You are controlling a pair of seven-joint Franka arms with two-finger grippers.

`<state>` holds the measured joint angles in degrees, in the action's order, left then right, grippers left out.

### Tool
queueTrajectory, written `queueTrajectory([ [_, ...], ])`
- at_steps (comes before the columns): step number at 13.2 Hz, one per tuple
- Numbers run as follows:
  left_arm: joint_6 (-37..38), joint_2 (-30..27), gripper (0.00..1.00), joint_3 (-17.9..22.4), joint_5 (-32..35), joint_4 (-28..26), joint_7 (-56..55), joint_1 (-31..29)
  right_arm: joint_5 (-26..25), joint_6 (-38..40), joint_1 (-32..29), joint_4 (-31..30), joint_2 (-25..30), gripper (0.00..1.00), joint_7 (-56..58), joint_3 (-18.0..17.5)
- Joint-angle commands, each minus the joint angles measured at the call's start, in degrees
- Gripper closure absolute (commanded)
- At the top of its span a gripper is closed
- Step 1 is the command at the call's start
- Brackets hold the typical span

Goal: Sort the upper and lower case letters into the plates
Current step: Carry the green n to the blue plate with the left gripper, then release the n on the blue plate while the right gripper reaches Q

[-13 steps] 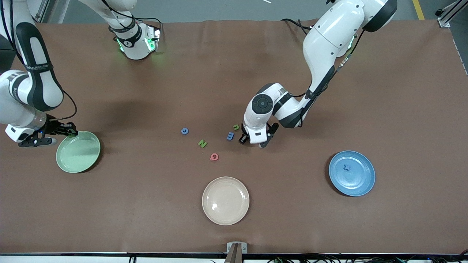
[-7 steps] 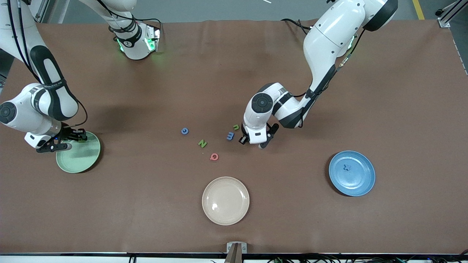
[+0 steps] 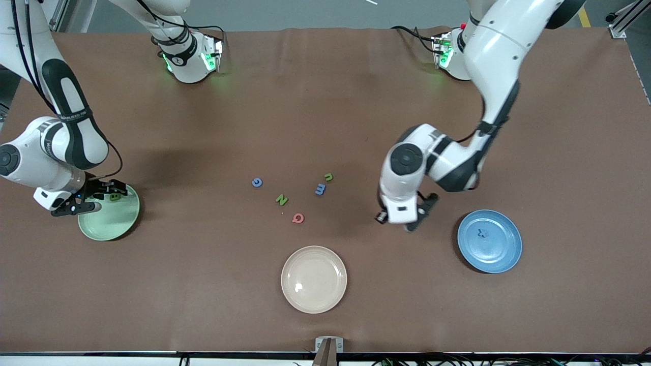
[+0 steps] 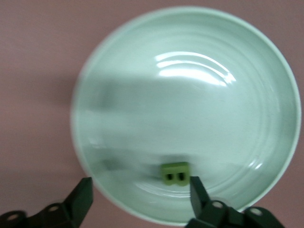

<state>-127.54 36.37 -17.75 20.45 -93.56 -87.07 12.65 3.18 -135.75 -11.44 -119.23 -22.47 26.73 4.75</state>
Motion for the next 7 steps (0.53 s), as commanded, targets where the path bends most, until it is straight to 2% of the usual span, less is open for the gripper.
queueTrajectory([
  [1,2.5,-2.5,0.99,-0.9,0.8,-1.7,10.5,-7.3,-0.4,8.8,7.2,-0.7,7.6,0.0,-10.1,0.0],
  [3,2.5,-1.5,0.99,-0.6,0.8,-2.1,18.0,-10.5,0.1,13.8,13.3,1.4,8.5,0.0,-17.1,-0.1],
  [5,2.5,-1.0,0.99,-0.7,0.9,-2.5,25.8,-14.9,0.4,15.1,20.1,4.0,8.0,0.0,-24.8,-0.2],
  [7,2.0,0.2,0.93,-0.6,0.9,-2.6,31.5,-18.1,1.2,15.0,26.9,6.8,7.5,0.0,-30.8,-0.2],
])
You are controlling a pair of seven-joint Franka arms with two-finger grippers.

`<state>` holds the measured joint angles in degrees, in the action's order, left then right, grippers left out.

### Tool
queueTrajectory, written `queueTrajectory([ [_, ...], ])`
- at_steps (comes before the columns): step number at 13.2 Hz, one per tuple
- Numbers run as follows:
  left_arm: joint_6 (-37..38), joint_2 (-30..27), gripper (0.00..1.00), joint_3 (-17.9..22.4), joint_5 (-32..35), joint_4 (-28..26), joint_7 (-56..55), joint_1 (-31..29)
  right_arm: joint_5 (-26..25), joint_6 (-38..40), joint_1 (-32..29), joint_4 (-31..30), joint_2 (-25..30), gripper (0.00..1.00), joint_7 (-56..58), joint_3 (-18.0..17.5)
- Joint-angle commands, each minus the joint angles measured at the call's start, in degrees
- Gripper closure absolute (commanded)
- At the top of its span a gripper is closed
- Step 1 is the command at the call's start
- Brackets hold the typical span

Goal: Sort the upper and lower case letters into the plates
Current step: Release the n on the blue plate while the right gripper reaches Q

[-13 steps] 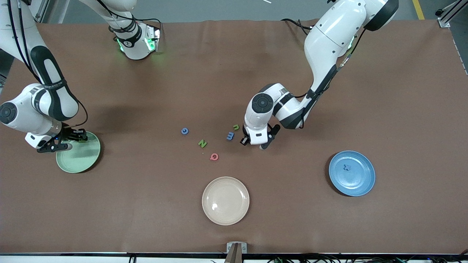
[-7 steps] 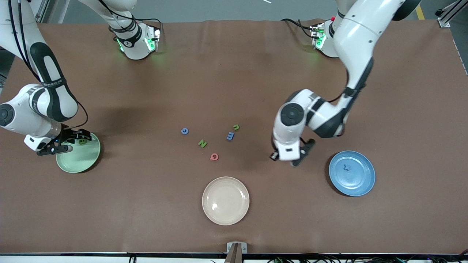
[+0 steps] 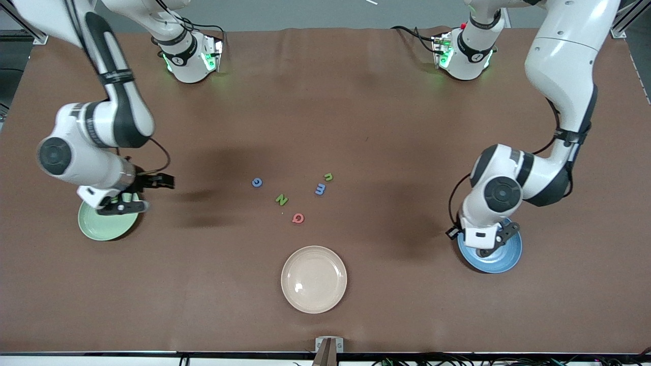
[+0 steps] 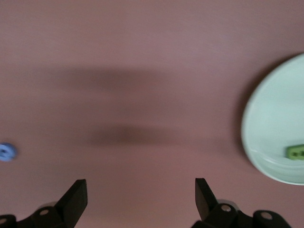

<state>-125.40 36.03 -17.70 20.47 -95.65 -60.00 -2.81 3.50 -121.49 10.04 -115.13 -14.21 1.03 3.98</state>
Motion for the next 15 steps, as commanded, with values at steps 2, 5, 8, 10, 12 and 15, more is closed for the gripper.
queueTrajectory([
  [2,-1.3,1.7,0.81,-0.7,1.0,-0.2,7.6,-5.7,3.2,0.7,11.8,6.6,-3.1,0.0,-12.9,0.7],
  [5,-2.2,1.8,0.0,-1.0,-0.1,-0.4,8.5,-6.2,4.1,0.5,19.6,15.3,-10.6,0.0,-20.0,0.7],
  [8,1.3,1.1,0.0,-8.6,-1.7,-0.2,-3.2,-5.2,4.2,-0.2,23.5,22.4,-17.9,0.0,-25.6,0.7],
  [10,1.4,1.6,0.0,-11.3,-1.7,-0.2,-11.2,-2.4,4.1,-0.2,25.2,27.3,-22.7,0.0,-27.8,0.8],
  [12,0.1,2.9,0.0,-11.4,-1.8,-0.2,-18.5,3.6,3.9,-2.5,26.4,29.5,-25.3,0.0,-28.5,0.8],
  [15,-7.1,6.1,0.03,-11.3,-1.8,-0.1,-30.0,10.3,3.6,-7.4,28.3,30.3,-28.4,0.0,-28.4,0.8],
])
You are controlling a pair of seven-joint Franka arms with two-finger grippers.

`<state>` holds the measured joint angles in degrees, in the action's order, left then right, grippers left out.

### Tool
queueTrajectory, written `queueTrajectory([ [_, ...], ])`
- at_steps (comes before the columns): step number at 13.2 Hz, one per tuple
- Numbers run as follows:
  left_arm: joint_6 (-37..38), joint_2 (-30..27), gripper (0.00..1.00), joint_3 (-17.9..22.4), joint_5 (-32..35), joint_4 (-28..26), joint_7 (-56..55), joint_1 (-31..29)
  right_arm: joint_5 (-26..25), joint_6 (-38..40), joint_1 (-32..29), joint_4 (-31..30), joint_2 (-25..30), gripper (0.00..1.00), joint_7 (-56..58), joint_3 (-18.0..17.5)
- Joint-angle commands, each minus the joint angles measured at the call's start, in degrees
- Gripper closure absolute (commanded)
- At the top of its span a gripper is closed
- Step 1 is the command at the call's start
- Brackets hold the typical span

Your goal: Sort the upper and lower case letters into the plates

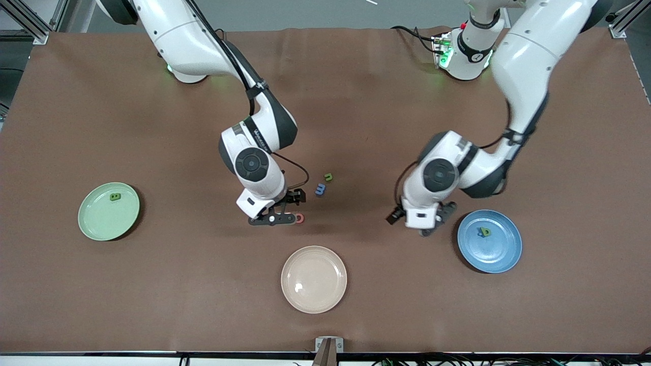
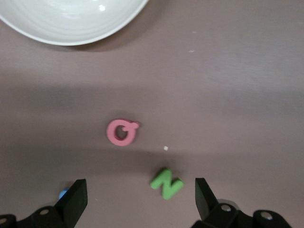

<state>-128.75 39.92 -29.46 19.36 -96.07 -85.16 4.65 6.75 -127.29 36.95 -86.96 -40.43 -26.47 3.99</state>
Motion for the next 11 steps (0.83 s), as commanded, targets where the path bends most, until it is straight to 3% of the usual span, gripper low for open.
queueTrajectory([
  [1,-5.4,3.0,0.04,0.5,-0.7,0.6,-7.2,5.3,0.4,-2.0,1.5,2.8,-3.0,0.0,-0.9,0.8],
  [6,-8.7,4.5,0.17,0.5,-0.8,0.7,-13.3,11.8,0.2,-2.6,2.0,7.8,-7.9,0.0,-3.8,0.8],
  [11,-9.0,6.0,0.31,0.5,-0.6,0.8,-13.2,14.9,0.0,-5.4,2.0,8.5,-9.8,0.2,-3.7,0.8],
])
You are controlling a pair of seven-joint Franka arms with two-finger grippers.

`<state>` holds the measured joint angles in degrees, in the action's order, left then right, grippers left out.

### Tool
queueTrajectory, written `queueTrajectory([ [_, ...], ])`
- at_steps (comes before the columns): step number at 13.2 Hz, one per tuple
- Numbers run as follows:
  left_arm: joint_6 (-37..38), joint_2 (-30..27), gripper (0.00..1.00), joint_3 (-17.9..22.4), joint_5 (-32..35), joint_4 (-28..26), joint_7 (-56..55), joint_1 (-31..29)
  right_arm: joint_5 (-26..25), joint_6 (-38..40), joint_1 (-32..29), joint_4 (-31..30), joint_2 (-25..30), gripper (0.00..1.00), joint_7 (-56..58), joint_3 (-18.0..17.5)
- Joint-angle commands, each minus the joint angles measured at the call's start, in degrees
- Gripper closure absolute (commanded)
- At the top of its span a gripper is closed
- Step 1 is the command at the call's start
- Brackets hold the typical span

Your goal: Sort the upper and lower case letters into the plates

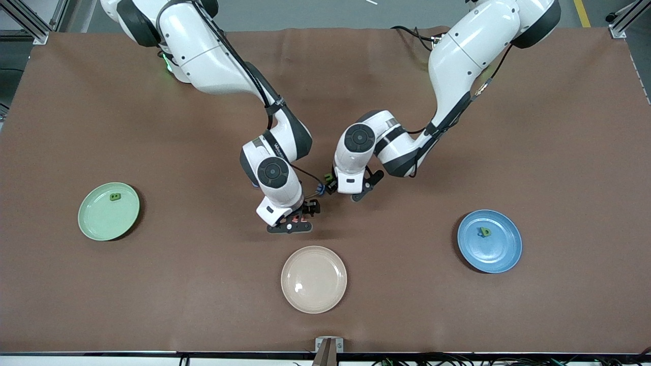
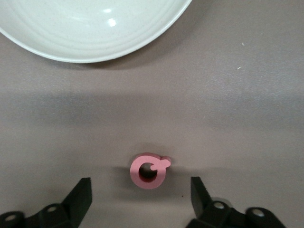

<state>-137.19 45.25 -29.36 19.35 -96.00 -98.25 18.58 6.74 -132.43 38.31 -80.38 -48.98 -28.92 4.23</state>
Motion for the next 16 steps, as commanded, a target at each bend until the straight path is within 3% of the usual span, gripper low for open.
queueTrajectory([
  [1,-0.6,0.8,0.32,0.3,-0.6,0.7,0.1,1.1,0.0,-0.9,0.6,2.2,-1.8,0.23,-1.1,0.6],
  [4,-1.1,1.1,0.33,0.2,-0.7,0.7,0.0,1.5,-0.1,-0.9,0.6,2.9,-2.4,0.29,-1.1,0.7],
  [12,-2.8,1.8,0.34,0.2,-4.0,0.7,0.3,3.2,-0.2,-1.2,0.6,2.8,-3.4,0.29,-1.2,0.9],
  [16,-3.0,3.0,0.37,0.2,-4.0,0.8,0.2,3.3,-0.2,-1.2,0.7,2.8,-3.4,0.5,-1.2,0.9],
])
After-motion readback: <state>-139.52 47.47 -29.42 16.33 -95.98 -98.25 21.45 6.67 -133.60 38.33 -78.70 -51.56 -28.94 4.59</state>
